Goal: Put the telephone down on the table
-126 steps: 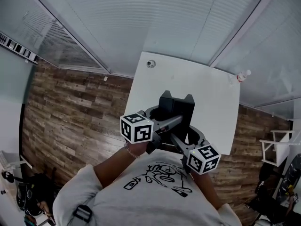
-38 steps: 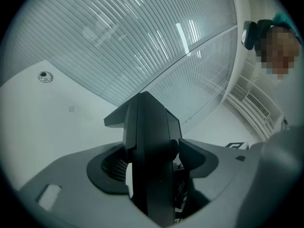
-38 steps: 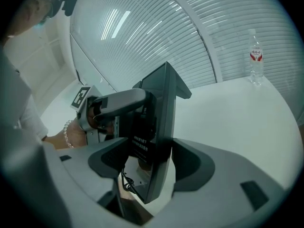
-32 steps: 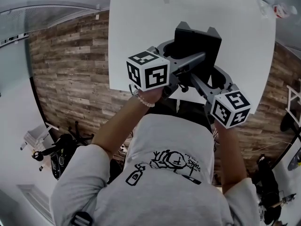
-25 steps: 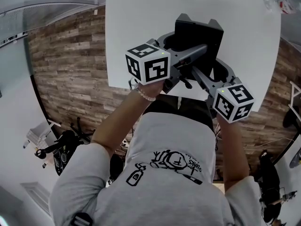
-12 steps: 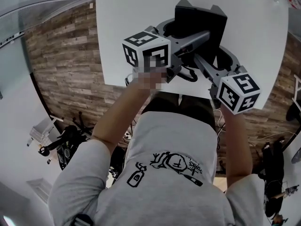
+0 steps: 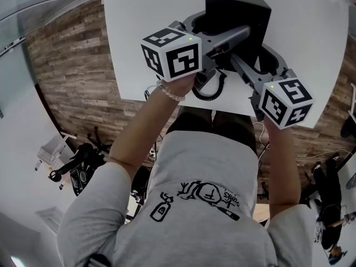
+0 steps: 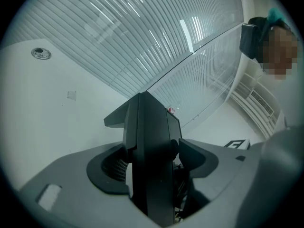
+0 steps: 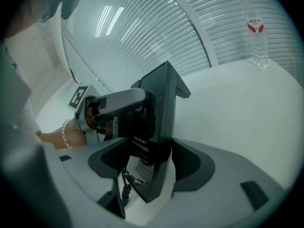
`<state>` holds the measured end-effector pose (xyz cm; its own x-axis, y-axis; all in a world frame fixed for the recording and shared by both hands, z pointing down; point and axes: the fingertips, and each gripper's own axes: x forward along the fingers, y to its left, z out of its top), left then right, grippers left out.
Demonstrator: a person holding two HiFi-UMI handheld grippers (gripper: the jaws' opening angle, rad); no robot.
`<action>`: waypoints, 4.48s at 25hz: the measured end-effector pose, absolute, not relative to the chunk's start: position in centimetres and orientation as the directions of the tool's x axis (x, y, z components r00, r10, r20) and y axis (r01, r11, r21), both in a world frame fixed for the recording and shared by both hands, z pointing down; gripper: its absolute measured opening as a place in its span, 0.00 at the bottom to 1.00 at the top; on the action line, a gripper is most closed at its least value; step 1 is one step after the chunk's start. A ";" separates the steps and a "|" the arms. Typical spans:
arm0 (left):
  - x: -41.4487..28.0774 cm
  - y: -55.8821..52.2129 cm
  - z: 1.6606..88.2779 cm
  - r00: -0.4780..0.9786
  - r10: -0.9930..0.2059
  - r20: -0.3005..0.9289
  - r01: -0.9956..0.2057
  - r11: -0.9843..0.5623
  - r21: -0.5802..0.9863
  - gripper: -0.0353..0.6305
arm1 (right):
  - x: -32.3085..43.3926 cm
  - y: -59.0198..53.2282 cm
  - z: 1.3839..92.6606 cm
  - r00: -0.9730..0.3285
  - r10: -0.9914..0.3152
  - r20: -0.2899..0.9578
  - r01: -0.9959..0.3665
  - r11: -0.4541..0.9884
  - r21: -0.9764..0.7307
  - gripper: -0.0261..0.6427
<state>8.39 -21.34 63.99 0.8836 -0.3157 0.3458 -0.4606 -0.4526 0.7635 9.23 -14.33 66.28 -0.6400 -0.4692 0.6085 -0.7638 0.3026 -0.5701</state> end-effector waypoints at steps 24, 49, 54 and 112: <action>8.6 -20.6 65.9 0.879 -0.297 0.373 -0.473 -0.449 0.758 0.54 | 9.4 -13.6 68.0 -0.640 -0.468 0.610 -0.762 0.285 -0.581 0.45; 4.6 -17.8 64.1 0.786 -0.345 0.512 -0.615 -0.361 0.701 0.60 | 12.4 -13.0 63.5 -0.546 -0.574 0.610 -0.833 0.291 -0.471 0.45; 2.2 -17.4 60.6 0.747 -0.425 0.511 -0.659 -0.377 0.651 0.60 | 12.7 -13.2 60.1 -0.546 -0.601 0.583 -0.835 0.335 -0.436 0.45; 0.7 -9.9 26.0 0.758 -0.651 0.040 -0.642 -0.735 0.219 0.09 | 10.2 -7.8 25.5 -0.537 -0.827 0.169 -0.839 0.544 -0.002 0.14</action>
